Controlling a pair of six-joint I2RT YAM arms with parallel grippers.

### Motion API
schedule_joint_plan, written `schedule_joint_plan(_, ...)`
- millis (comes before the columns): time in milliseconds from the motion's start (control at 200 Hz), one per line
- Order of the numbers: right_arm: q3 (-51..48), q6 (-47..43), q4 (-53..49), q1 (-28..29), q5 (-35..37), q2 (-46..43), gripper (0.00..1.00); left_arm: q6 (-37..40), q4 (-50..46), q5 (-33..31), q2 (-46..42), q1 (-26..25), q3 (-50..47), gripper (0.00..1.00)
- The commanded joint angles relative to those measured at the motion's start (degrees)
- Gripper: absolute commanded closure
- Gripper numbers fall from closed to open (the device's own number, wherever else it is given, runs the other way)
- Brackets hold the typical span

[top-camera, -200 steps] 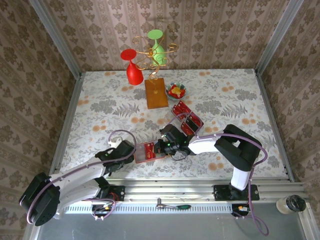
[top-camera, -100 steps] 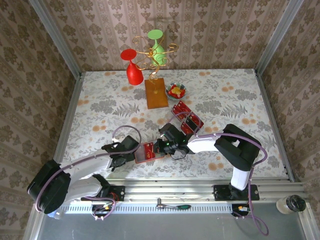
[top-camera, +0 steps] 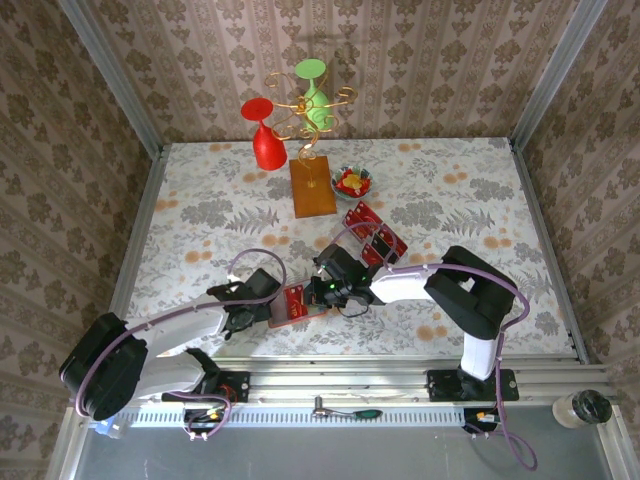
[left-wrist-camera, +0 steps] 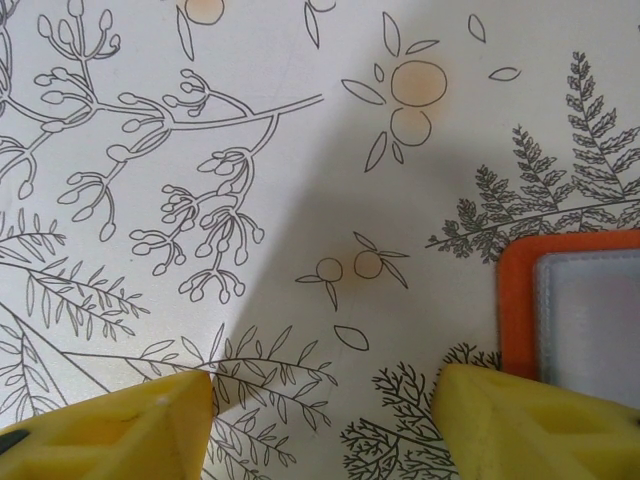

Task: Put the credit cards into the card holder
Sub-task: Insert the credit card into the card slot.

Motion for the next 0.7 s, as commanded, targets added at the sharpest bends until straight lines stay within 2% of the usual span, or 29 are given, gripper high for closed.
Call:
schedule_joint_plan(0,0.7,-1.5,-5.1,0.5,-0.2,2.0,1.0,1.3,10.1,6.7,3.8,0.4,-2.0,0.36)
schedule_joint_plan(475,-1.0,-0.4,-9.8,0.5,4.8,-2.5,1.0,0.9,10.4,6.5,3.4,0.2,-2.7,0.36)
schedule_joint_plan(695,0.5,-1.2,-10.6,0.5,3.8,-1.1,1.0,1.0,11.1,6.7,4.3,0.1,-2.7,0.36)
